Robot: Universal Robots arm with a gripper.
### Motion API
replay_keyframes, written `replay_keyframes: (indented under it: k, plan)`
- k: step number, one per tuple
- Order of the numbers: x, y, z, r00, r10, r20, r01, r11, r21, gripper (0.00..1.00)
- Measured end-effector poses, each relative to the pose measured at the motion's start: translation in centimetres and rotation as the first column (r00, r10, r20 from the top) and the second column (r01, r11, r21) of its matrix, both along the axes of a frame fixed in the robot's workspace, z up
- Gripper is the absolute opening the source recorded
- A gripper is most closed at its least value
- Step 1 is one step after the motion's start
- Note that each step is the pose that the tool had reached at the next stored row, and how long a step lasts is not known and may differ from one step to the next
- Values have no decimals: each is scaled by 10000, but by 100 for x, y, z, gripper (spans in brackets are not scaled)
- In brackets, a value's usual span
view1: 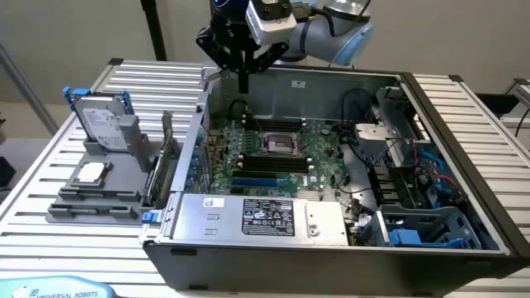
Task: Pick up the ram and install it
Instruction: 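Reach for the ram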
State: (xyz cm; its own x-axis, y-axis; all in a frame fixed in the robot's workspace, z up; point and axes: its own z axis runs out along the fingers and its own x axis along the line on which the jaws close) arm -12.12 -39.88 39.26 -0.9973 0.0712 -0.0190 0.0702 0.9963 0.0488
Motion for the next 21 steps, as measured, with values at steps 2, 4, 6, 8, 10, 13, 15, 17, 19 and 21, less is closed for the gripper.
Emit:
replay_keyframes:
  k: [2, 4, 6, 8, 10, 13, 15, 17, 19, 21]
  plan:
    - [0, 0, 0, 10000, 0, 0, 0, 10000, 0, 11]
    - [0, 0, 0, 10000, 0, 0, 0, 10000, 0, 11]
    - [0, 0, 0, 10000, 0, 0, 0, 10000, 0, 11]
    - [0, 0, 0, 10000, 0, 0, 0, 10000, 0, 11]
    - [-10, -3, 1, 10000, -1, -1, 1, 10000, -2, 11]
    - [-71, -13, 0, 10000, 0, 0, 0, 10000, -1, 11]
    - [-149, -22, -1, 10000, -1, 1, 1, 10000, 0, 11]
    - [-231, -30, -2, 10000, 0, 0, 0, 10000, 0, 11]
    - [-312, -40, -3, 10000, -1, 0, 1, 10000, -1, 11]
    - [-397, -49, -4, 10000, -1, 0, 1, 10000, 0, 11]
